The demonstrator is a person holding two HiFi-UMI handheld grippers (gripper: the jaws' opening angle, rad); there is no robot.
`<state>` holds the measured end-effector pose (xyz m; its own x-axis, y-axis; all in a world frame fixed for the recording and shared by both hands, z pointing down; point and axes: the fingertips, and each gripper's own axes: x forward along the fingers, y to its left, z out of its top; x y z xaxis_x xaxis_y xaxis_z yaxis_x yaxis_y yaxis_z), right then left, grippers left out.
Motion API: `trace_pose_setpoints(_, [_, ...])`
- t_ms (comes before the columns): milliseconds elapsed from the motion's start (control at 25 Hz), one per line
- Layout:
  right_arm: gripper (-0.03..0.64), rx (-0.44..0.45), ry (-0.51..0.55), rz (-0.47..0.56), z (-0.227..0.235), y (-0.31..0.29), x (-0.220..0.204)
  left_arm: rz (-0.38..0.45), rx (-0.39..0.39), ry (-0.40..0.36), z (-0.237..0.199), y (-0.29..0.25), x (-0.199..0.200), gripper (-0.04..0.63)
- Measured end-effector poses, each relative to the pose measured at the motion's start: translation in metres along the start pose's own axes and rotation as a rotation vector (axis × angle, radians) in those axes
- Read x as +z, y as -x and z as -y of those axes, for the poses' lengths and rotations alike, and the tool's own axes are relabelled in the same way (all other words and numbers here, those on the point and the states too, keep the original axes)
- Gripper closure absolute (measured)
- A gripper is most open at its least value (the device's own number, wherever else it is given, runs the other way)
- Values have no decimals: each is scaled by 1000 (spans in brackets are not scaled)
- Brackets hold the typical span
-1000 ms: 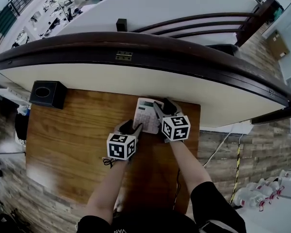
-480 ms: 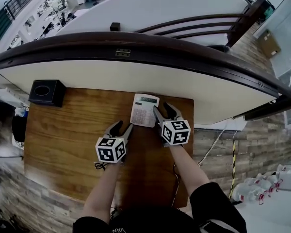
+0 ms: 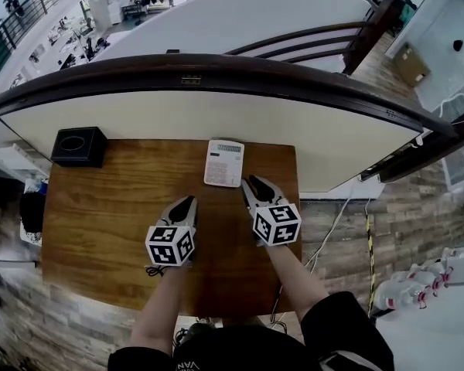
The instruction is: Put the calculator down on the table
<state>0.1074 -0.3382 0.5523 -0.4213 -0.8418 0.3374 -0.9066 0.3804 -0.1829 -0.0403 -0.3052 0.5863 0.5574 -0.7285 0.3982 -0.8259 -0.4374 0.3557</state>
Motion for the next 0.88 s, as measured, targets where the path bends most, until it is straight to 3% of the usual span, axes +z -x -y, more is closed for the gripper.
trace_pose_setpoints(200, [572, -17, -14, 37, -24, 45, 1, 23, -46, -16, 20, 35, -1, 583])
trace_pose_setpoints(480, [583, -42, -18, 50, -59, 101, -10, -1, -145, -36, 55, 86, -19, 583])
trace_pose_setpoints(880, [584, -50, -16, 24, -110, 169, -41, 10, -221, -63, 87, 159, -47, 583])
